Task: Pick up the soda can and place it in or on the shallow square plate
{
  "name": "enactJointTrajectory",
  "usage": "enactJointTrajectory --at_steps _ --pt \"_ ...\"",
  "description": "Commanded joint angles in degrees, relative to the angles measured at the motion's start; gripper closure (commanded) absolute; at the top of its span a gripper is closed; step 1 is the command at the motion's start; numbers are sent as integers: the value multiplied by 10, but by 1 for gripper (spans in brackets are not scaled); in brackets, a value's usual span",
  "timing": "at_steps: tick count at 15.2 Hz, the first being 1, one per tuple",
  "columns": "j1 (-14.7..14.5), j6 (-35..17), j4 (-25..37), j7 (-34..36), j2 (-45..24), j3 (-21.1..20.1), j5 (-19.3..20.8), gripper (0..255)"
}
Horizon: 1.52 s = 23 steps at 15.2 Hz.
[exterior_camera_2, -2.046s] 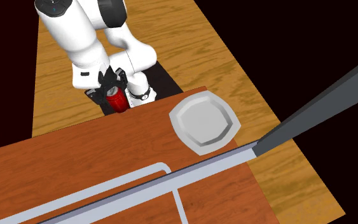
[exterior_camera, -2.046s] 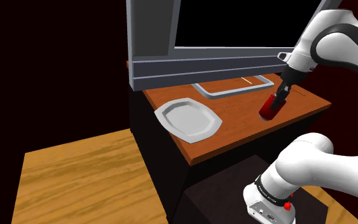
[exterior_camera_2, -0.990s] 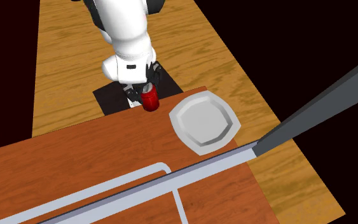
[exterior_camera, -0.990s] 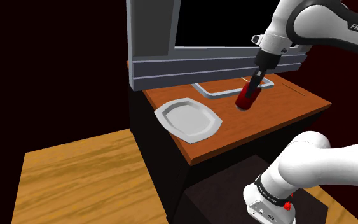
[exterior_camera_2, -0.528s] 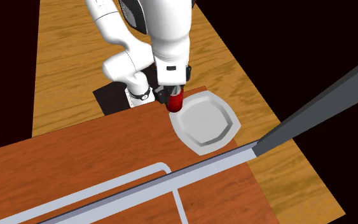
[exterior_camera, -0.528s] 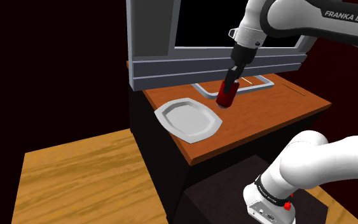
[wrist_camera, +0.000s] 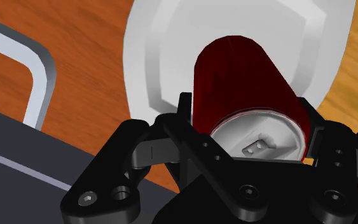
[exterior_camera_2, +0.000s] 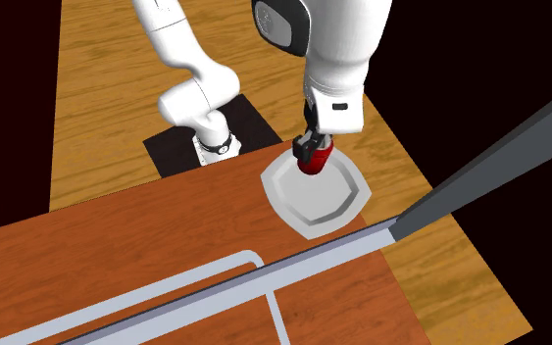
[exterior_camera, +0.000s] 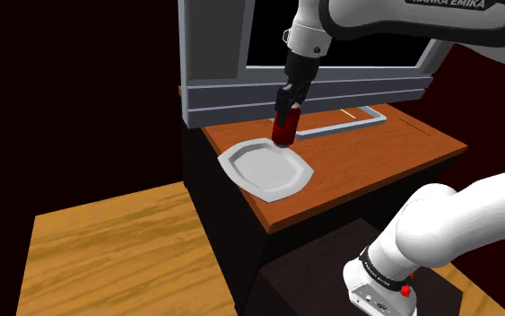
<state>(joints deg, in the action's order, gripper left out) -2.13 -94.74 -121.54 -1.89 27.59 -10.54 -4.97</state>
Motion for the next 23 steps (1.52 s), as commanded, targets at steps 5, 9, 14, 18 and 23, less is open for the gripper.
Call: enactJointTrajectory --at_steps 5,9,14,18,23 --pt "-3 -37 -19 11 -17 -11 -3 255" --pt "-4 -68 -52 10 -15 -13 -5 255" --pt "-5 -106 -89 9 -16 -15 -6 255" --pt "-6 -139 -119 9 -20 -18 -8 255" --pt "-6 -139 -119 9 -20 -18 -8 255"
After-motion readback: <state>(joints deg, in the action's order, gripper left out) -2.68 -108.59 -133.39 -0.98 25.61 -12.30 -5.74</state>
